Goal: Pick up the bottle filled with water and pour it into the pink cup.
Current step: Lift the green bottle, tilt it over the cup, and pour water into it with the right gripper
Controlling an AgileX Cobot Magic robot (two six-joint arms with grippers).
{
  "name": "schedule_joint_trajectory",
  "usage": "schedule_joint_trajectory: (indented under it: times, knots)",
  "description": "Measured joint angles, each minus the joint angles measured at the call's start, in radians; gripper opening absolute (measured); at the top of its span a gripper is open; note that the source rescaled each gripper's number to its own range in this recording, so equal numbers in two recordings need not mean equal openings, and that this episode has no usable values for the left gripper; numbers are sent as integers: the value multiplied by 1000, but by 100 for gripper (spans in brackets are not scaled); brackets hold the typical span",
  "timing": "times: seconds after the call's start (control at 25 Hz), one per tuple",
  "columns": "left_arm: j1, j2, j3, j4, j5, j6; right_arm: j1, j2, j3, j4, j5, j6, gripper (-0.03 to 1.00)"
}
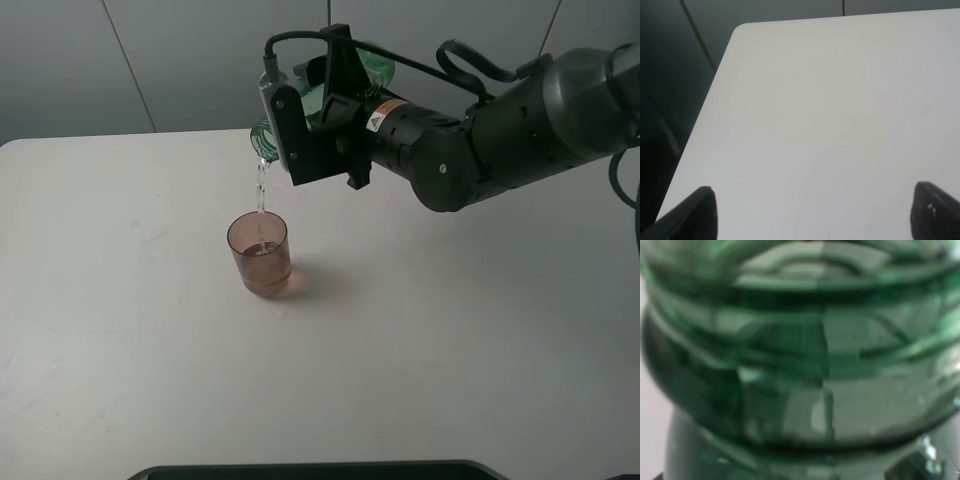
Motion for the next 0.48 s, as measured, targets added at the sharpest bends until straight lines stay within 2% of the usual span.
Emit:
schedule_joint_trajectory:
  times: [0.48]
  knots:
    - [0,0,0,0,0,0,0,0,-1,0,0,-5,0]
